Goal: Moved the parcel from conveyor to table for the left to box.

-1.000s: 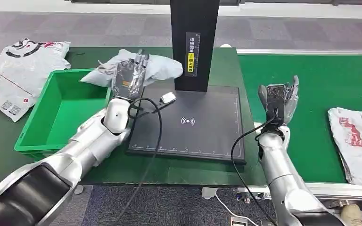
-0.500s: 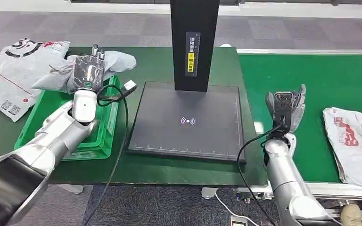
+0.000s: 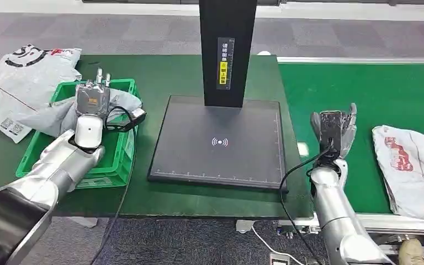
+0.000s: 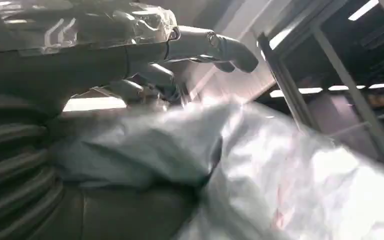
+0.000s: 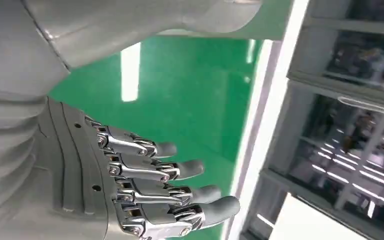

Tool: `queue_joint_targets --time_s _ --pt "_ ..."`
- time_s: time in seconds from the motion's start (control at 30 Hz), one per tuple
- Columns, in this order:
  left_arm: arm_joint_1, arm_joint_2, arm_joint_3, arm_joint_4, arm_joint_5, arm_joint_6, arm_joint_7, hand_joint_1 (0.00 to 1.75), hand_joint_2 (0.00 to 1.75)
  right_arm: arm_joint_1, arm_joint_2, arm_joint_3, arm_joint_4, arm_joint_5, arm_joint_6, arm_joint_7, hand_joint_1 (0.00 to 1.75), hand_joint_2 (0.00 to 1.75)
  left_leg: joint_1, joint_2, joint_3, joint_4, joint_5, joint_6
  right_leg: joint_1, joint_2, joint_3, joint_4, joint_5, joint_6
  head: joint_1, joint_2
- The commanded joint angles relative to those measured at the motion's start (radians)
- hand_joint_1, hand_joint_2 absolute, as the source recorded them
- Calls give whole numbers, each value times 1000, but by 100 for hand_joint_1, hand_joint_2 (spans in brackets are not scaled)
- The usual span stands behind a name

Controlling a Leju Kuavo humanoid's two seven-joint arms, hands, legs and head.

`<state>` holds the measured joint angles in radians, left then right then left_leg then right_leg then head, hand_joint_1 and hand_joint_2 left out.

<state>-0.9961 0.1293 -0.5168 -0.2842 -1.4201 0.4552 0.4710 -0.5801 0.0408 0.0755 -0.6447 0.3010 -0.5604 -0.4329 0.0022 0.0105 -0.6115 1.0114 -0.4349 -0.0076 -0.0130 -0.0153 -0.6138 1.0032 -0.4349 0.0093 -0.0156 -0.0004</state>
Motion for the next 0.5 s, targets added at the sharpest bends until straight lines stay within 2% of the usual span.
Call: queue_joint_targets --time_s 0.03,0.07,0.1,0.13,0.2,0.3,0.37,0.47,0.5 --pt "-11 -26 336 17 150 182 -139 0 175 -6 -10 15 38 46 35 49 0 175 1 -1 1 0 0 0 0 1 1 -1 0 0 0 0" --pt "-13 -24 338 18 151 180 -140 0 175 -7 -8 16 39 47 33 50 0 175 1 0 0 0 0 0 1 1 1 0 0 0 0 0" --pt "-11 -25 352 12 158 212 -149 0 0 -10 -7 19 42 52 35 52 0 175 1 1 1 0 -1 0 1 3 2 -1 0 -1 0 0" --pt "-9 -25 374 8 175 239 -170 0 0 -15 -6 26 49 62 36 60 0 175 1 0 1 0 -1 0 1 3 2 -1 0 -1 0 0" --pt "22 -30 506 -112 253 243 -277 0 0 -26 -1 44 67 87 43 78 0 175 1 0 1 0 0 0 0 2 1 -1 0 -1 0 0" --pt "3 -100 815 -155 469 243 -620 0 0 -33 -6 51 86 90 41 74 0 175 1 -1 0 1 0 -1 1 1 0 0 0 -1 0 0" --pt "-34 -132 903 -112 604 235 -762 0 0 -33 -14 49 91 84 40 62 0 175 1 -2 -2 1 0 -1 1 -1 0 0 0 -1 0 0" --pt "-59 -152 948 -78 727 175 -854 0 0 -29 -25 45 92 75 42 46 0 175 1 -2 -1 1 0 -1 1 -1 0 0 0 -1 0 0" --pt "-75 -164 985 -51 840 22 -842 0 0 -26 -33 47 93 71 39 45 0 175 2 -3 1 1 0 0 2 -1 2 -1 0 -1 0 0"
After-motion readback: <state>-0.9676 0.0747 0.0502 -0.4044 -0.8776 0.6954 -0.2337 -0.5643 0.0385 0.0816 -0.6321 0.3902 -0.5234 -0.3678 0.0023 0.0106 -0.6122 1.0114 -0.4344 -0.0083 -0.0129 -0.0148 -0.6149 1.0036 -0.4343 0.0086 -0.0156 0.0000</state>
